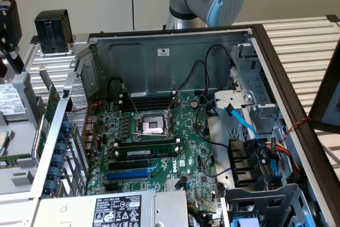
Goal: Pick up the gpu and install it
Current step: 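Pick up the gpu and move the gpu toward the slot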
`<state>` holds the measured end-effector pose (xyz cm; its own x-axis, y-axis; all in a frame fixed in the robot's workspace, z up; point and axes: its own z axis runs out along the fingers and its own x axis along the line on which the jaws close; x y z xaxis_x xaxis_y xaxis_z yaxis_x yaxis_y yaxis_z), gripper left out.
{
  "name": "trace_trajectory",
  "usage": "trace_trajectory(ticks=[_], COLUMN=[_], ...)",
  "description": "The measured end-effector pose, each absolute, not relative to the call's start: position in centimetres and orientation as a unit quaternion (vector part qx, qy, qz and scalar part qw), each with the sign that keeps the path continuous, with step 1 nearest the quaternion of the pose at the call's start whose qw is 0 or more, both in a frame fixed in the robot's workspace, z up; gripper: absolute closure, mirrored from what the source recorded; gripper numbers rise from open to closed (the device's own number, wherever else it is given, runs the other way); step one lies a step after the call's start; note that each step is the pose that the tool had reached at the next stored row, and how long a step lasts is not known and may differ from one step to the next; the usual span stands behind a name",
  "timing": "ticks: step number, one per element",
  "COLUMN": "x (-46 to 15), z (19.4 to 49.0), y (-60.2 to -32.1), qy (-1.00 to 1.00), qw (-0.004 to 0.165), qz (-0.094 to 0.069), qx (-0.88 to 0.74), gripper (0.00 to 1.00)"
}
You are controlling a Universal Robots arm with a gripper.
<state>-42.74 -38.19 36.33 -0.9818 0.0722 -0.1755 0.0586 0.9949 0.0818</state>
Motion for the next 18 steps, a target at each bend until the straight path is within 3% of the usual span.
trace_trajectory(ticks=[11, 15, 18], x=[-43.8, -44.0, -44.7], z=[35.2, 35.0, 34.6], y=[-38.2, -38.2, -38.2], qy=[0.992, 0.990, 0.989], qw=[0.112, 0.134, 0.138], qz=[0.039, 0.040, 0.040], qx=[0.032, 0.031, 0.031], gripper=[0.58, 0.58, 0.58])
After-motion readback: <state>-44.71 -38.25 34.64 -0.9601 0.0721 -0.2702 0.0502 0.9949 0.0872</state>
